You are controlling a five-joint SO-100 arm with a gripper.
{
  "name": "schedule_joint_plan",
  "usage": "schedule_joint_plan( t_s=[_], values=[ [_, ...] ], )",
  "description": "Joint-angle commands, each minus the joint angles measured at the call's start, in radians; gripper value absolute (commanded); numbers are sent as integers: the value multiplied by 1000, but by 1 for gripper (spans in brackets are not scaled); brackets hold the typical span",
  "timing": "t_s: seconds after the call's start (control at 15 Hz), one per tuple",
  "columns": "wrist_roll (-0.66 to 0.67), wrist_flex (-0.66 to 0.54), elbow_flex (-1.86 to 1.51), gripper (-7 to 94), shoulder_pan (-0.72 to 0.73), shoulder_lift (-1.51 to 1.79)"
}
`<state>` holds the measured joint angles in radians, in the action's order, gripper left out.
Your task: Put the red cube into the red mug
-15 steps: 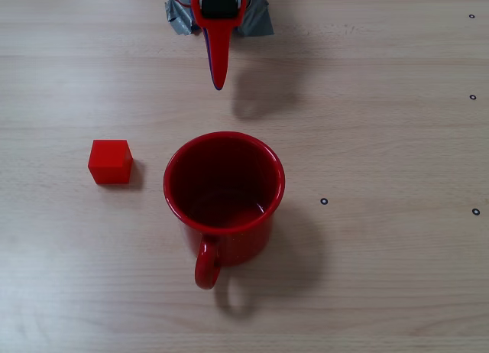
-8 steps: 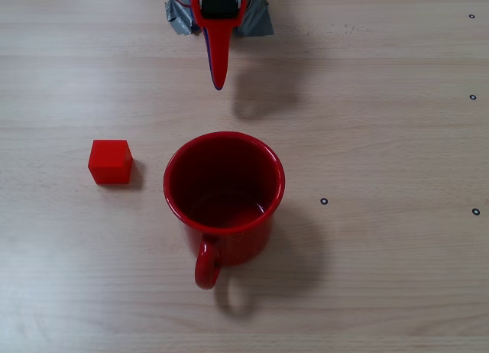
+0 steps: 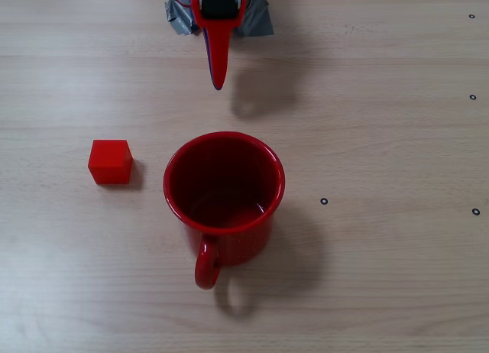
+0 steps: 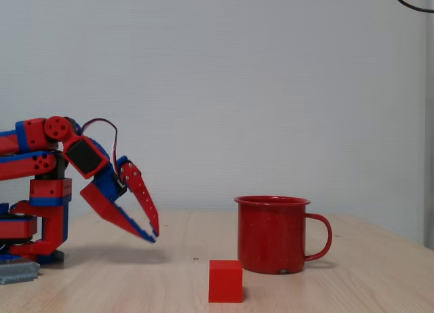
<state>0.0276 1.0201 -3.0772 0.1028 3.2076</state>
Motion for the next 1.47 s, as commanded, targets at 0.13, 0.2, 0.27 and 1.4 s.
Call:
schedule_joint_plan(
  t_s=[0.13, 0.2, 0.27, 1.4],
  values=[
    [-14, 49, 348, 0, -2, -215],
    [-18, 71, 440, 0, -2, -285],
    [-26, 109, 548, 0, -2, -368],
    [74, 661, 1822, 0, -308, -1427]
  ],
)
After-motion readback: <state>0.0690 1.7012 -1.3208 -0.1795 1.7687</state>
